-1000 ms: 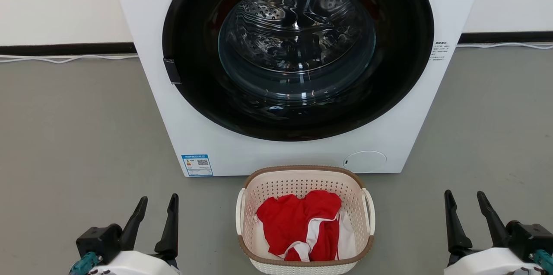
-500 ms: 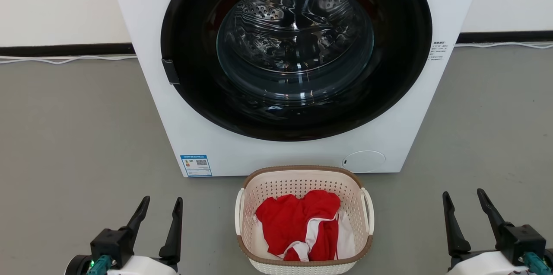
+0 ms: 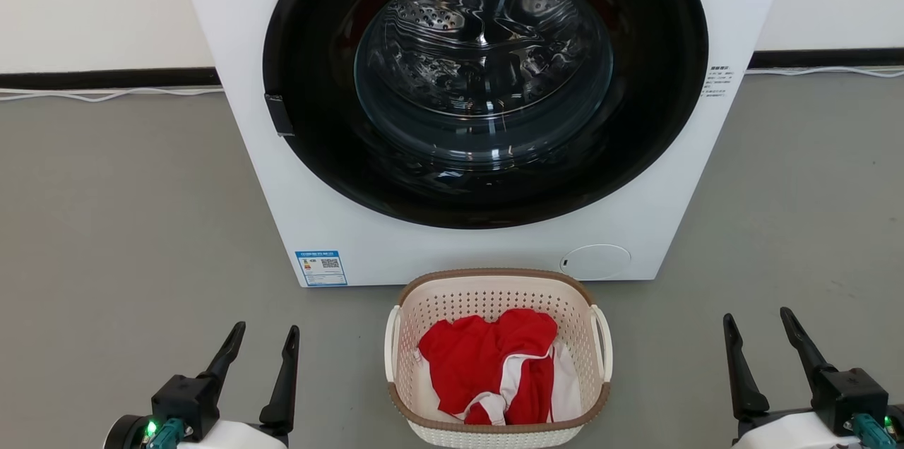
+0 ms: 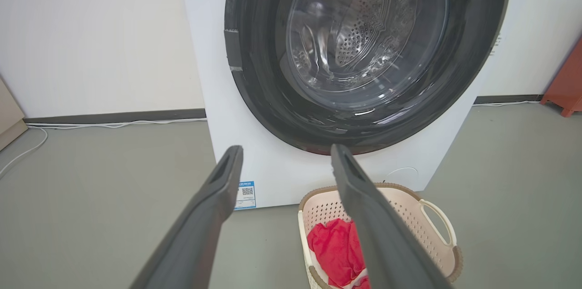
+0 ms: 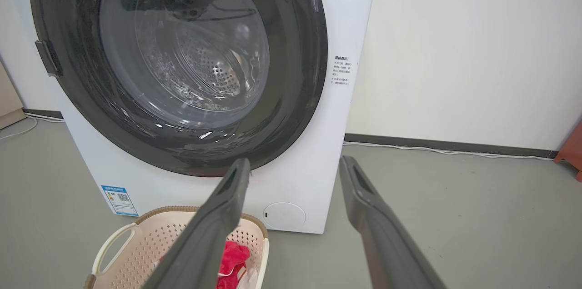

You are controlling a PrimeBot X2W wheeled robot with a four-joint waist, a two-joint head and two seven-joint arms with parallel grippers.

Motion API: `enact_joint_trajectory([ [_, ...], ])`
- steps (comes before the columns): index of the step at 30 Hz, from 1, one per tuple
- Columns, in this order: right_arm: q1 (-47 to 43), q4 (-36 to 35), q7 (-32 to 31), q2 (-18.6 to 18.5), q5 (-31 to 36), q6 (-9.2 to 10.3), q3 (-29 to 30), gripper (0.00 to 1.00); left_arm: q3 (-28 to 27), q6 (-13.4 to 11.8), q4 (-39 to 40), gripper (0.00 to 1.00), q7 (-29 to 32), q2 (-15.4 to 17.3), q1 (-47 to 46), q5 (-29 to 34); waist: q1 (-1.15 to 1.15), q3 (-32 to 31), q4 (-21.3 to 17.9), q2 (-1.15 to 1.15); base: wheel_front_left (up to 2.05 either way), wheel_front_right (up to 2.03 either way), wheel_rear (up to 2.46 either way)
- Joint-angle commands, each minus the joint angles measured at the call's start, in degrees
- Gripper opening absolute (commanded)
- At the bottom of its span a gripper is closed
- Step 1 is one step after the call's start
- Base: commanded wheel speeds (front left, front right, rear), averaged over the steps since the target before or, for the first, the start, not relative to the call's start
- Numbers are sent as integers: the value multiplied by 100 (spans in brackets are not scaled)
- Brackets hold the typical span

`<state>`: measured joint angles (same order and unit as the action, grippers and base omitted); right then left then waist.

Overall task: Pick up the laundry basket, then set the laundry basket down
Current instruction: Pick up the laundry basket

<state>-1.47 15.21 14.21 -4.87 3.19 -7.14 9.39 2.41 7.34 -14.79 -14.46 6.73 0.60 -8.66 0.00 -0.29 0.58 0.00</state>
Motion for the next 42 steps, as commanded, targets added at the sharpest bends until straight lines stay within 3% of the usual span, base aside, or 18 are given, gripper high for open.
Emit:
enact_joint_trajectory([
  [1, 23, -150, 79, -66, 28, -35, -105, 100, -171, 14, 124, 100, -53, 63, -155, 54, 0, 6, 6, 0, 0, 0, 0],
  [13, 187, -99, 79, -55, 24, -35, -154, 100, -185, 14, 116, 100, -53, 53, -284, -18, 0, 310, 12, 0, 0, 0, 0],
  [27, 1224, 425, 79, 55, 45, -35, -359, 100, -52, 14, -46, 100, -54, 46, -1235, -250, 0, 1607, -45, 0, 0, 0, 0],
  [35, 1999, 1145, 79, 113, 68, -35, -366, 100, 275, 14, -763, 100, -54, 73, -1976, -473, 0, 2431, -83, 0, 0, 0, 0],
  [42, 2932, 2202, 70, 162, 102, -35, -391, 100, 700, 14, -1656, 100, -54, 159, -2998, -573, 0, 3247, -93, 0, 0, 0, 0],
])
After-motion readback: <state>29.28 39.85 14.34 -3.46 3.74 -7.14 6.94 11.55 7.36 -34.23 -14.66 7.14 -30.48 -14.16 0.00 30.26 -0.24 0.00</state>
